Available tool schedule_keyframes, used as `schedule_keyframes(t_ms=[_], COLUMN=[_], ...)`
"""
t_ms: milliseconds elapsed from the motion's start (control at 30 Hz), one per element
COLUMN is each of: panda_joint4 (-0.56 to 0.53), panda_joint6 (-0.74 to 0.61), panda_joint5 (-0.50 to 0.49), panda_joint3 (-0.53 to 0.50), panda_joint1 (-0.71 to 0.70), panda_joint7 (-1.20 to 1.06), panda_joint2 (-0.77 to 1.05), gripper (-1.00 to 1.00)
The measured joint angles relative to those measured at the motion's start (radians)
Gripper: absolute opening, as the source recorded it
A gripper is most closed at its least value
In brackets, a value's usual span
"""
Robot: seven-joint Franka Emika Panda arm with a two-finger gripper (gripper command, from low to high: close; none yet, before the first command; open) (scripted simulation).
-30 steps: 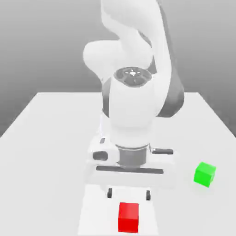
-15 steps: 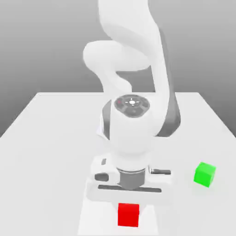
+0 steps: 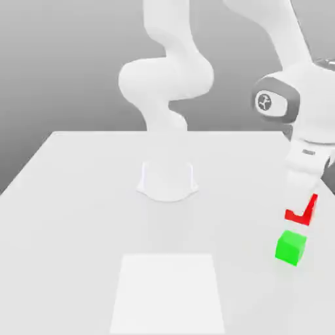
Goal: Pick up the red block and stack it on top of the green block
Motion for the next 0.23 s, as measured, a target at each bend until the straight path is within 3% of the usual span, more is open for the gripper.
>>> schedule_keyframes(t_ms=[100,133,233], panda_joint4=[0.003,0.004,0.004], panda_joint6=[0.088,0.113,0.113], panda_joint5=[-0.101,-0.128,-0.128], panda_joint3=[-0.041,-0.057,-0.057], panda_joint1=[0.019,0.031,0.030], panda_joint7=[0.070,0.089,0.090], panda_joint2=[0.099,0.126,0.126], gripper=[-1.00,1.00,1.00])
